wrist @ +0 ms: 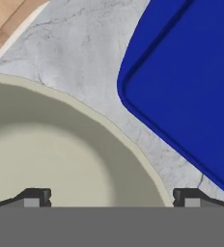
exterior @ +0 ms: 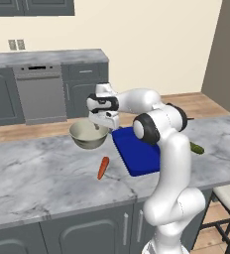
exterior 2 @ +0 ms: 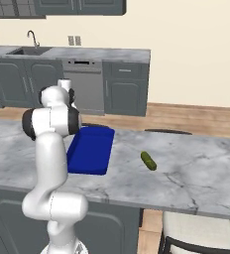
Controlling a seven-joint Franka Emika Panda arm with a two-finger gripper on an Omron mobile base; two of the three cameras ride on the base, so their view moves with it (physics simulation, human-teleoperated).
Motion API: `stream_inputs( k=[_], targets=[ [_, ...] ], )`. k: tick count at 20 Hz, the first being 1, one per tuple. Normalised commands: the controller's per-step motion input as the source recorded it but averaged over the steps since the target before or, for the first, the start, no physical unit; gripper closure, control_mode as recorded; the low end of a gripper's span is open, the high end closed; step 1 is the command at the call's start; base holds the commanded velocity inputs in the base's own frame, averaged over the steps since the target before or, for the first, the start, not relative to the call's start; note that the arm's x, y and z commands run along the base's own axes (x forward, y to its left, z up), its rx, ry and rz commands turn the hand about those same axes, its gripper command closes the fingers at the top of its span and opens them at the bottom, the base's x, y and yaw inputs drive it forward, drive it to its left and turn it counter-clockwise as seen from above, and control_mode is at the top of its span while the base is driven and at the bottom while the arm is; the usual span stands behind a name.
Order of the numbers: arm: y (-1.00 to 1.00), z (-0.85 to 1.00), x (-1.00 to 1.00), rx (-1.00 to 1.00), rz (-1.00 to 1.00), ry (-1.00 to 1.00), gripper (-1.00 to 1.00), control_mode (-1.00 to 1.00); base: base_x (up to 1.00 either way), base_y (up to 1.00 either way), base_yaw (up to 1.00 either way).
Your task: Place the two vegetables and bowl onto the tray for setting up a vegetable dip station.
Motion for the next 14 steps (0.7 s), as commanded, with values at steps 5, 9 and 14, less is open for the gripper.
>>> stream_inputs(
  k=[5, 9, 14],
  targets=[
    [0.00, -0.04, -0.16, 0.00, -0.06, 0.00, -1.00, -1.00, 0.00, 0.00, 0.00],
    [0.00, 0.00, -0.17, 0.00, -0.06, 0.00, -1.00, -1.00, 0.00, 0.00, 0.00],
    [0.02, -0.03, -0.14, 0.00, -0.06, 0.00, -1.00, -1.00, 0.00, 0.00, 0.00]
  ],
)
